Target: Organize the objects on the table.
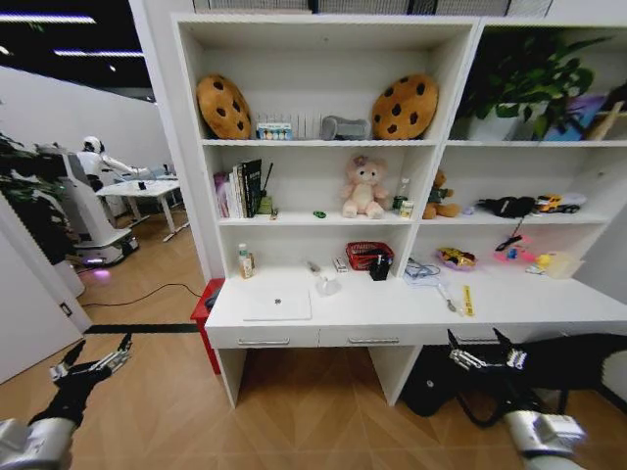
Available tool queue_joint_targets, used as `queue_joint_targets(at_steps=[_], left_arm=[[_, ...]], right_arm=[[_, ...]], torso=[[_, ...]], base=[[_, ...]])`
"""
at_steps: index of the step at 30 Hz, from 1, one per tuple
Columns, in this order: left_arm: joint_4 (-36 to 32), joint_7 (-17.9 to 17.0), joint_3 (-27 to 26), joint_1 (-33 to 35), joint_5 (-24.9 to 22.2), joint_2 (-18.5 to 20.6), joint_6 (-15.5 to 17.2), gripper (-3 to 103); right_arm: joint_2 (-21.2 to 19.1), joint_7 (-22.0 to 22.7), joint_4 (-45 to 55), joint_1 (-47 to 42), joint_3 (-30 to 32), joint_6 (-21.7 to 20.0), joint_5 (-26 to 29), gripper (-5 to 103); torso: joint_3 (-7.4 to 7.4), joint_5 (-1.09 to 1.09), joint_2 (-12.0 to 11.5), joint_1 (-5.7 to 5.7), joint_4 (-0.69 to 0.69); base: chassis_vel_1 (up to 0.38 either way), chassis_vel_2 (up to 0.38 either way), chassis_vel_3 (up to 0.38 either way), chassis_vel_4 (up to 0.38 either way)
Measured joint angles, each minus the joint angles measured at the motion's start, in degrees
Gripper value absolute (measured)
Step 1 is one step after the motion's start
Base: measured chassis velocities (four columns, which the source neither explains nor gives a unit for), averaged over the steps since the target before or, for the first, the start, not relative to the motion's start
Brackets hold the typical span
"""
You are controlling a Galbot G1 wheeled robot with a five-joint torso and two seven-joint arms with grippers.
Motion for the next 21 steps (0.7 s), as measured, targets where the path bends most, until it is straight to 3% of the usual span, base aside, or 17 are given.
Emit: queue_joint_targets(at_steps=[21], left_arm=[[0.0,0.0,0.0,-0.01,0.0,0.0,0.0,100]], right_arm=[[0.0,0.0,0.0,0.01,0.0,0.0,0.0,100]], torso=[[0.02,-0.02,-0.03,0.04,0.01]], base=[[0.01,-0.005,-0.006,0.01]])
